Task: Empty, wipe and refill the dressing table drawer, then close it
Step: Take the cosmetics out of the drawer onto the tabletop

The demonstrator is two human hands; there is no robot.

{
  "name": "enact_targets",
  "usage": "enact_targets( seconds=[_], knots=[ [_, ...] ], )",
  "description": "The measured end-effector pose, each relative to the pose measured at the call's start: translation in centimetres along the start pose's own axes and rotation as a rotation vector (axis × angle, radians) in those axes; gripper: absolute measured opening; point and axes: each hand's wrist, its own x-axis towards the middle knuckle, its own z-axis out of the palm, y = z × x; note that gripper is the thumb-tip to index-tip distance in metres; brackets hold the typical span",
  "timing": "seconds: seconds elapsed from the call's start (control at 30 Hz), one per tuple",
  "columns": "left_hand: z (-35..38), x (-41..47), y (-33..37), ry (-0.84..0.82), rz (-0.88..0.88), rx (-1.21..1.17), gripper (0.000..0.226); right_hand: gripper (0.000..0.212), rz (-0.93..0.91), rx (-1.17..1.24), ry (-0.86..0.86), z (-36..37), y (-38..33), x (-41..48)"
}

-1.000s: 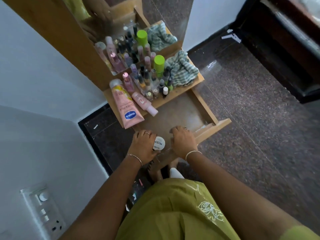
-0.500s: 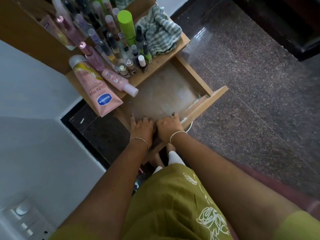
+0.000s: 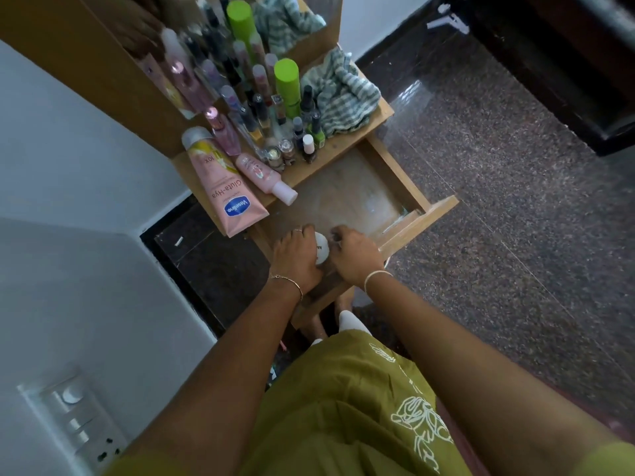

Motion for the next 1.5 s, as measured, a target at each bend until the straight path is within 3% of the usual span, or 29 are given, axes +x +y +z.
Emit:
enact_targets(
  seconds=[0.2, 0.43, 0.6, 1.1, 1.5],
  knots=[
    [-4.0, -2.1, 0.9, 0.133, -0.008, -0.249, 0.08, 0.028, 0.004, 0.281, -0.008, -2.5, -1.7, -1.6],
    [-9.6, -2.0, -0.8, 0.327, -0.083, -0.277, 0.061, 0.015, 0.022, 0.662, 0.004, -4.8, -6.9, -1.2],
    [-12.6, -0.6, -3.0, 0.383, -0.145, -0.349, 0.066, 0.021, 0.061, 0.903, -0.021, -5.1, -10.8, 1.1],
    [-12.8, 2.7, -5.7, 0.355, -0.232, -0.388, 0.065, 0.028, 0.058, 0.739, -0.024, -2.9, -12.1, 4.6],
    [-12.3, 2.2, -5.0, 0.347, -0.171, -0.196, 0.05, 0.022, 0.034, 0.875, -0.028, -2.8, -11.7, 3.7]
  ],
)
